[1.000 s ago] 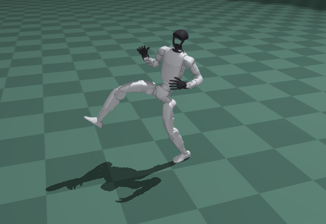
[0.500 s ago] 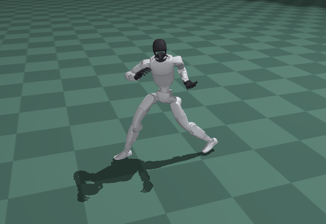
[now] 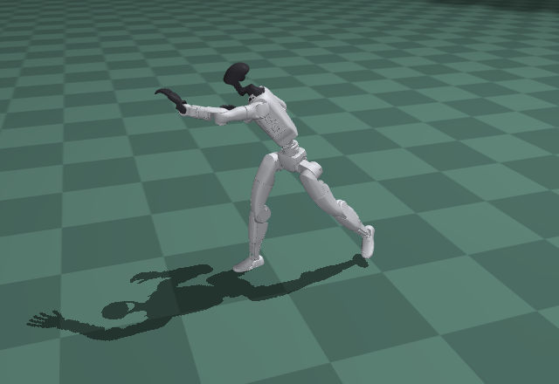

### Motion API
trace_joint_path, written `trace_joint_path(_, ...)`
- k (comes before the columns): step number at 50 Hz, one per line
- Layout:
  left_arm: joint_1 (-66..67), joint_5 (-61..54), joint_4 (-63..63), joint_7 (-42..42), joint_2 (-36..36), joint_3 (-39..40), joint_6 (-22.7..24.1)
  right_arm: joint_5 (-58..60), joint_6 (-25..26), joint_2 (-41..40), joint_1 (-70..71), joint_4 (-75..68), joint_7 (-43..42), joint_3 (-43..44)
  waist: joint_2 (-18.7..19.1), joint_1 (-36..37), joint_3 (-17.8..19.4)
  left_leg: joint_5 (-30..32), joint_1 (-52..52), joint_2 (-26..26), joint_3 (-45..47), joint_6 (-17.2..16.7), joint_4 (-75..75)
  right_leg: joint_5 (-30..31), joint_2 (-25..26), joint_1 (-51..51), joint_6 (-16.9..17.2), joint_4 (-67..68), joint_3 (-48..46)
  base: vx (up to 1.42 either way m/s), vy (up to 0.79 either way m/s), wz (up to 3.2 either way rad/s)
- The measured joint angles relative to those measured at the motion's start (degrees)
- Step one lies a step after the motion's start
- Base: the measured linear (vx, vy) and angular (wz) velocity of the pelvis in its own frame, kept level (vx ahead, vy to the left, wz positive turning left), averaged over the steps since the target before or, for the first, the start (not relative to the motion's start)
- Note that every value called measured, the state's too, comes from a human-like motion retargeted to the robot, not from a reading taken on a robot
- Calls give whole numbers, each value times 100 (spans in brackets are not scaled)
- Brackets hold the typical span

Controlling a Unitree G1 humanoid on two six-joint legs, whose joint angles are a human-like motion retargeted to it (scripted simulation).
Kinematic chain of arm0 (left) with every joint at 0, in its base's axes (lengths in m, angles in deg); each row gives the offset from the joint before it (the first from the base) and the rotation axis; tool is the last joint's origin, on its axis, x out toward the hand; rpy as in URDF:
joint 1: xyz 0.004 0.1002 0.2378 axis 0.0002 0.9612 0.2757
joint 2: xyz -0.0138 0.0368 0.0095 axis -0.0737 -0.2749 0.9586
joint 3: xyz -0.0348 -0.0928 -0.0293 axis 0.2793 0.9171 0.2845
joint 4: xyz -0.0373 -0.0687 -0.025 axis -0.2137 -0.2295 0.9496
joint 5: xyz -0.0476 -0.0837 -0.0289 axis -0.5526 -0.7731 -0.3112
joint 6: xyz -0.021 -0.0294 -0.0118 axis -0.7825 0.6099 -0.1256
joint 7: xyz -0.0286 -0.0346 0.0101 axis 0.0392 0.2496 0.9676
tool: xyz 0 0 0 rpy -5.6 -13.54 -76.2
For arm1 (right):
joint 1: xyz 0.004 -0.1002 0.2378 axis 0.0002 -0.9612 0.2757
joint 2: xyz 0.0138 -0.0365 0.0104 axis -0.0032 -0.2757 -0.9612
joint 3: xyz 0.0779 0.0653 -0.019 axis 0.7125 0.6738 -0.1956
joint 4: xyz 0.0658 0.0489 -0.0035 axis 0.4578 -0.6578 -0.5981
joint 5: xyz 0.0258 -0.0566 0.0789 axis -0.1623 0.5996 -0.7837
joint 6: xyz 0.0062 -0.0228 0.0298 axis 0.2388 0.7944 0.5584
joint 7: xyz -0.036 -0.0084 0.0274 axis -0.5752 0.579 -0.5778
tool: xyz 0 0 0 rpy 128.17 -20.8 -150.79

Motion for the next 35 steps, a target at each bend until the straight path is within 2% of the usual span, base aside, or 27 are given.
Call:
trace_joint_path(2,1088,-375,-1242,-225,152,1264,305,207,169,-16,512,-899,-317,-437,100,433,-134,-259,-245,31,74,116,379,7,-36,221,-29,-152,-28,12,-5,12)
trace_joint_path(5,3532,-2108,-2990,-781,929,3219,1073,-381,102,80,1595,-2634,-537,-1190,318,981,-505,-417,-505,171,540,202,686,-171,-222,423,-111,-74,-235,10,-3,82)
trace_joint_path(8,5928,-3500,-4277,-968,1934,4187,1589,-569,87,38,2499,-3231,-804,-1231,452,1351,-762,-106,-498,449,1044,212,731,-841,-662,458,-226,957,-622,11,-5,179)
trace_joint_path(10,7517,-4027,-5087,-1301,2343,4614,1623,-697,63,31,2992,-3029,-910,-843,483,1639,-962,-4,-499,634,921,205,802,-1452,-1131,460,-255,2038,-880,16,-9,248)
trace_joint_path(11,8276,-4343,-5513,-1580,2307,4755,1539,-875,22,109,3251,-2794,-830,-569,437,1874,-1106,-35,-518,668,599,192,831,-1739,-1418,472,-224,2613,-951,20,-13,256)
trace_joint_path(13,9583,-5006,-6223,-2135,1880,4954,1352,-1291,-82,454,3826,-2284,-679,-133,303,2519,-1416,-134,-518,730,-119,159,866,-2206,-1876,506,-183,3635,-980,23,-20,219)
trace_joint_path(15,10594,-5612,-6700,-2635,927,5148,1132,-1645,-198,1153,4498,-1660,-678,-42,74,3394,-1750,-242,-438,773,-713,140,839,-2537,-2134,482,-188,4444,-793,24,-29,140)
trace_joint_path(18,11784,-5995,-6699,-3152,-765,5762,948,-1459,-326,2770,5964,-383,-970,-701,-474,4836,-2167,-320,-317,814,-891,100,685,-2961,-2294,208,-312,5298,-467,19,-36,61)
trace_joint_path(20,12502,-6051,-6470,-3329,-1631,6443,1041,-1068,-364,3967,7494,589,-1104,-1591,-962,5672,-2302,-314,-404,789,-868,-8,575,-3247,-2469,-108,-391,5746,-413,10,-35,47)
trace_joint_path(22,13436,-6134,-6404,-3409,-1889,7601,1244,-714,-379,4649,10390,1297,-1029,-3735,-1500,6085,-2220,-240,-685,508,-1023,-32,479,-3413,-2878,-500,-326,6059,-284,3,-24,86)
trace_joint_path(23,13914,-6202,-6448,-3463,-1848,8243,1318,-595,-409,4693,11949,1546,-938,-4944,-1716,6203,-2145,-201,-828,385,-1146,-32,444,-3462,-3052,-658,-277,6176,-218,0,-20,98)
trace_joint_path(25,14683,-6459,-6737,-3635,-1235,9446,1322,-440,-408,4117,14995,1596,-951,-7401,-1846,6314,-1929,-158,-1069,273,-1385,-32,387,-3550,-3266,-900,-220,6402,-144,-2,-21,92)
trace_joint_path(27,14906,-6624,-7057,-3896,-408,10008,1260,-389,-424,3626,16147,1472,-1043,-8396,-1853,6372,-1690,-136,-1169,245,-1436,-32,281,-3617,-3412,-1027,-183,6605,-137,-4,-19,77)
trace_joint_path(31,14769,-6471,-7548,-3930,779,10053,1259,-389,-366,3586,15967,1139,-1217,-8317,-1732,6153,-1334,-133,-1218,290,-1133,-32,52,-3775,-3726,-1136,-206,7040,-231,-6,-16,73)
trace_joint_path(35,14302,-6418,-7642,-3730,824,9703,1130,-568,-365,3860,15171,969,-1260,-7557,-1307,5781,-1132,-244,-1321,648,-737,-32,72,-4001,-3779,-1108,-368,7476,-531,-5,-19,44)
